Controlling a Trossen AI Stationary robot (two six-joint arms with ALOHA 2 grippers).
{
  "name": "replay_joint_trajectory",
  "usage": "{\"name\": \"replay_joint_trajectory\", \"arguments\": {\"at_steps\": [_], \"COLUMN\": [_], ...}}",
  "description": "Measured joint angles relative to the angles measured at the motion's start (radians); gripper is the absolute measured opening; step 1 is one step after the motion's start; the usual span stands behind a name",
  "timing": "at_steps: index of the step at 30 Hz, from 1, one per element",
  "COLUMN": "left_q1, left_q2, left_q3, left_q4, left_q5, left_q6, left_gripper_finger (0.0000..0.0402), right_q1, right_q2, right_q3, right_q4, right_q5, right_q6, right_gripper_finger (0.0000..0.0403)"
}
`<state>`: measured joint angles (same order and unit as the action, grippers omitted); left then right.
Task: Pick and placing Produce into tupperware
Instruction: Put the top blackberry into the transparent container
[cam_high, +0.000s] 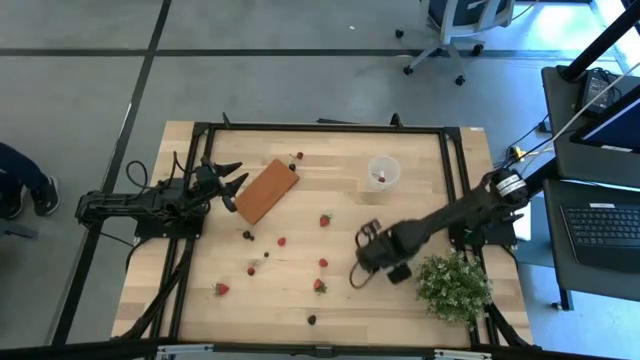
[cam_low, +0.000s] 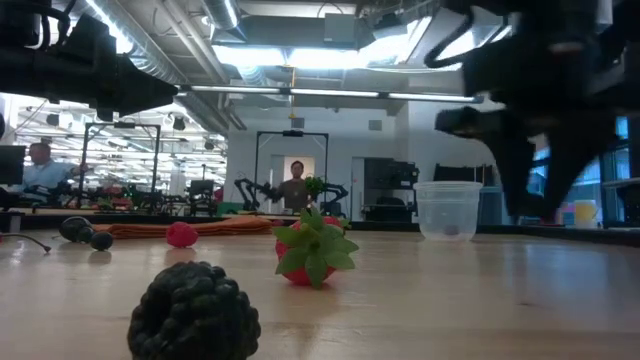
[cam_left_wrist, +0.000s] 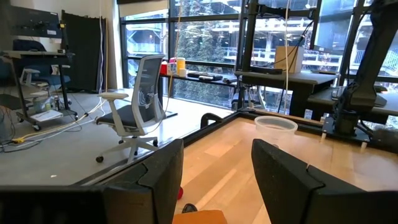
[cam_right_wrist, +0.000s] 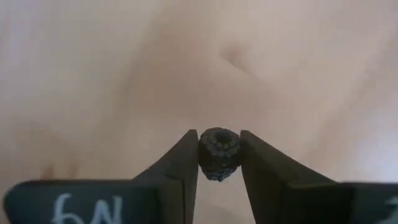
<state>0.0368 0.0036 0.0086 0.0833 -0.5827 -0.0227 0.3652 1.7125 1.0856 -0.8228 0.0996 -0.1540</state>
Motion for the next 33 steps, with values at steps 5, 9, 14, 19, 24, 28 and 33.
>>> {"name": "replay_joint_trajectory", "arguments": {"at_steps": [5,9,14,19,24,28,33], "left_q1": [0.0,0.0,0.0,0.0,0.0,0.0,0.0], "left_q2": [0.0,0.0,0.0,0.0,0.0,0.0,0.0], "left_q3": [0.0,0.0,0.0,0.0,0.0,0.0,0.0], "left_q4": [0.0,0.0,0.0,0.0,0.0,0.0,0.0], "left_q5": [0.0,0.0,0.0,0.0,0.0,0.0,0.0], "left_q6": [0.0,0.0,-0.001,0.0,-0.001,-0.001,-0.002], "left_gripper_finger": [0.0184,0.0184,0.0184,0.0184,0.0184,0.0184,0.0184], "right_q1": [-0.155,-0.298,-0.497,-0.656,-0.755,-0.787,-0.813], "right_q2": [-0.1,-0.197,-0.306,-0.319,-0.26,-0.198,-0.111], "right_q3": [0.054,0.075,0.073,0.073,0.073,0.073,0.073], "right_q4": [-0.04,-0.056,-0.097,-0.104,-0.103,-0.096,-0.079], "right_q5": [0.038,0.11,0.121,0.114,0.057,0.055,0.055], "right_q6": [0.077,0.245,0.467,0.59,0.594,0.582,0.564], "right_gripper_finger": [0.0104,0.0111,0.0104,0.0108,0.011,0.0111,0.0111]}}
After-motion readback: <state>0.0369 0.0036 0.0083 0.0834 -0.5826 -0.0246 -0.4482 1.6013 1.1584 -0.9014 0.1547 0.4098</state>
